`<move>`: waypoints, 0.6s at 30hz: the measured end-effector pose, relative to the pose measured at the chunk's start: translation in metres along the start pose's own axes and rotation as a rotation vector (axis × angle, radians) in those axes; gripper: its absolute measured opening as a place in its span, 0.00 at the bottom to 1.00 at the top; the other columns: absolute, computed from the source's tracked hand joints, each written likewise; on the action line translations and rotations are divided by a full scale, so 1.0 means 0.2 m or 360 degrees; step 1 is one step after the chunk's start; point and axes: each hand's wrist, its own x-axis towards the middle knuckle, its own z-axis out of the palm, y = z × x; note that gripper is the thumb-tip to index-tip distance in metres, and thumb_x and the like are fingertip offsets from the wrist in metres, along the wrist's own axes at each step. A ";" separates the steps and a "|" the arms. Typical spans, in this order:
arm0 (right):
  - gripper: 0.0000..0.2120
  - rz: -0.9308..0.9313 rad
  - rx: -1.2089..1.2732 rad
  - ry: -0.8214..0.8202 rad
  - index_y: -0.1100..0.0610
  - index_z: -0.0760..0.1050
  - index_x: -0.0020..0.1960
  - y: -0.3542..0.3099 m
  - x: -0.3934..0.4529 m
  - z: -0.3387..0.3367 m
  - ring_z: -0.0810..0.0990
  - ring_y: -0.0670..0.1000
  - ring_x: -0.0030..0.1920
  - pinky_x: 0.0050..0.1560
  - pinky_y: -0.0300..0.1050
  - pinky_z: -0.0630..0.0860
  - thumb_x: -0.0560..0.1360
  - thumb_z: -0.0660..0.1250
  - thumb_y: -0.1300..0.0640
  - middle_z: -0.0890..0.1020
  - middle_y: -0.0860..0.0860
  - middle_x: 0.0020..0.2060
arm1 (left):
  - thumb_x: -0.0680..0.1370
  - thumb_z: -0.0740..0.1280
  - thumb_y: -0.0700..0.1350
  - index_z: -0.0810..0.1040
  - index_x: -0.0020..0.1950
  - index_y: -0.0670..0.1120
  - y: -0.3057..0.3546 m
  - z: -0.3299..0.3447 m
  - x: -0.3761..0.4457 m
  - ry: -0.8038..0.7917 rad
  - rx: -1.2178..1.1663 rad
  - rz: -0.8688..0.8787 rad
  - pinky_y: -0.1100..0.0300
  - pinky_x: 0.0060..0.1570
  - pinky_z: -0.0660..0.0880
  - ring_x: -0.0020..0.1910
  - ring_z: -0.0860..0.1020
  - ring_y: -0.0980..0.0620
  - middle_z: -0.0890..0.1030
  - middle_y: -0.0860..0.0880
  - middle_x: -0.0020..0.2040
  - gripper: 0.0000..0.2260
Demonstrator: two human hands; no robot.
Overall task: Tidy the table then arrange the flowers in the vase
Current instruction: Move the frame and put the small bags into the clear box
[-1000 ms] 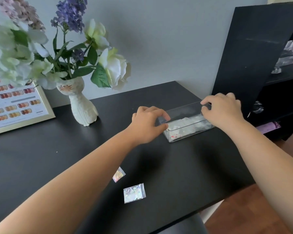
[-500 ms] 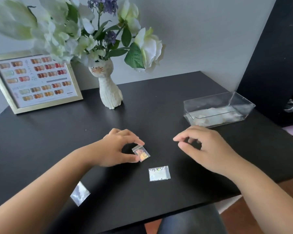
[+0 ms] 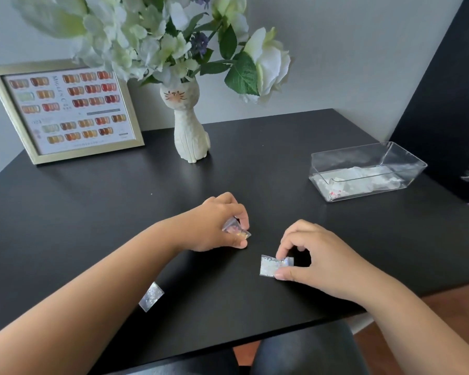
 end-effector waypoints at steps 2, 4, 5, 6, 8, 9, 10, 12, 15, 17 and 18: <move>0.10 0.0009 0.0079 0.0042 0.43 0.76 0.42 0.00 -0.01 0.00 0.72 0.39 0.47 0.41 0.32 0.66 0.65 0.75 0.44 0.76 0.37 0.46 | 0.72 0.74 0.54 0.76 0.50 0.55 0.00 -0.01 0.01 0.0022 -0.0026 -0.0001 0.63 0.48 0.70 0.49 0.74 0.57 0.70 0.56 0.54 0.11; 0.08 0.0014 0.0176 0.0086 0.44 0.75 0.41 -0.01 -0.03 0.00 0.74 0.41 0.39 0.37 0.33 0.68 0.66 0.74 0.47 0.78 0.38 0.40 | 0.71 0.75 0.53 0.74 0.46 0.55 0.01 -0.01 0.03 0.0051 -0.0062 0.0001 0.63 0.43 0.70 0.44 0.75 0.59 0.74 0.58 0.49 0.11; 0.07 0.0032 0.0218 0.0112 0.45 0.76 0.41 -0.01 -0.04 -0.01 0.74 0.41 0.35 0.34 0.33 0.68 0.68 0.73 0.49 0.79 0.39 0.37 | 0.71 0.75 0.52 0.74 0.44 0.54 0.01 0.00 0.04 0.0060 -0.0116 0.0000 0.63 0.41 0.70 0.42 0.76 0.60 0.77 0.59 0.45 0.11; 0.06 0.0064 0.0246 0.0152 0.45 0.76 0.41 0.00 -0.04 -0.03 0.74 0.41 0.31 0.32 0.33 0.69 0.69 0.73 0.51 0.79 0.40 0.34 | 0.71 0.75 0.52 0.74 0.43 0.54 0.02 0.00 0.05 0.0063 -0.0166 0.0002 0.64 0.40 0.70 0.39 0.76 0.62 0.78 0.61 0.40 0.10; 0.07 0.0141 0.0274 0.0299 0.46 0.77 0.39 0.04 -0.05 -0.07 0.73 0.41 0.27 0.31 0.31 0.68 0.70 0.73 0.55 0.79 0.41 0.31 | 0.72 0.74 0.51 0.75 0.43 0.54 0.06 -0.01 0.08 0.0098 -0.0193 0.0034 0.65 0.39 0.71 0.36 0.76 0.64 0.79 0.64 0.35 0.09; 0.07 0.0175 0.0283 0.0399 0.46 0.78 0.39 0.06 -0.06 -0.11 0.73 0.42 0.28 0.31 0.31 0.68 0.70 0.74 0.57 0.80 0.41 0.31 | 0.72 0.74 0.50 0.75 0.43 0.53 0.08 -0.02 0.10 0.0142 -0.0194 0.0060 0.66 0.38 0.71 0.35 0.75 0.64 0.78 0.65 0.33 0.08; 0.07 0.0208 0.0283 0.0507 0.46 0.79 0.38 0.09 -0.06 -0.15 0.74 0.43 0.28 0.32 0.30 0.68 0.69 0.74 0.58 0.80 0.41 0.32 | 0.72 0.73 0.49 0.76 0.42 0.53 0.11 -0.02 0.13 0.0195 -0.0214 0.0089 0.66 0.38 0.71 0.34 0.75 0.64 0.79 0.65 0.33 0.07; 0.08 0.0278 0.0244 0.0751 0.45 0.80 0.37 0.16 -0.07 -0.26 0.75 0.44 0.31 0.33 0.29 0.69 0.70 0.74 0.57 0.81 0.40 0.33 | 0.73 0.72 0.46 0.77 0.42 0.53 0.17 -0.05 0.18 0.0296 -0.0324 0.0164 0.68 0.38 0.71 0.32 0.75 0.63 0.80 0.60 0.33 0.04; 0.08 0.0368 0.0133 0.1064 0.42 0.81 0.40 0.26 -0.06 -0.45 0.79 0.38 0.37 0.36 0.29 0.69 0.72 0.72 0.55 0.81 0.33 0.37 | 0.76 0.70 0.41 0.82 0.45 0.50 0.28 -0.07 0.28 0.0436 -0.0437 0.0305 0.70 0.38 0.73 0.33 0.77 0.64 0.81 0.55 0.38 0.04; 0.09 0.0398 0.0077 0.1182 0.41 0.80 0.41 0.34 -0.04 -0.58 0.79 0.34 0.40 0.37 0.32 0.70 0.73 0.71 0.56 0.82 0.32 0.38 | 0.76 0.70 0.39 0.84 0.47 0.50 0.36 -0.08 0.36 0.0538 -0.0422 0.0421 0.72 0.43 0.73 0.38 0.78 0.63 0.81 0.52 0.45 0.07; 0.09 0.0406 0.0039 0.1212 0.41 0.80 0.42 0.38 -0.02 -0.63 0.79 0.35 0.40 0.37 0.32 0.69 0.74 0.70 0.57 0.82 0.35 0.36 | 0.76 0.70 0.38 0.84 0.48 0.50 0.40 -0.08 0.40 0.0580 -0.0404 0.0477 0.72 0.46 0.72 0.42 0.79 0.61 0.80 0.51 0.48 0.08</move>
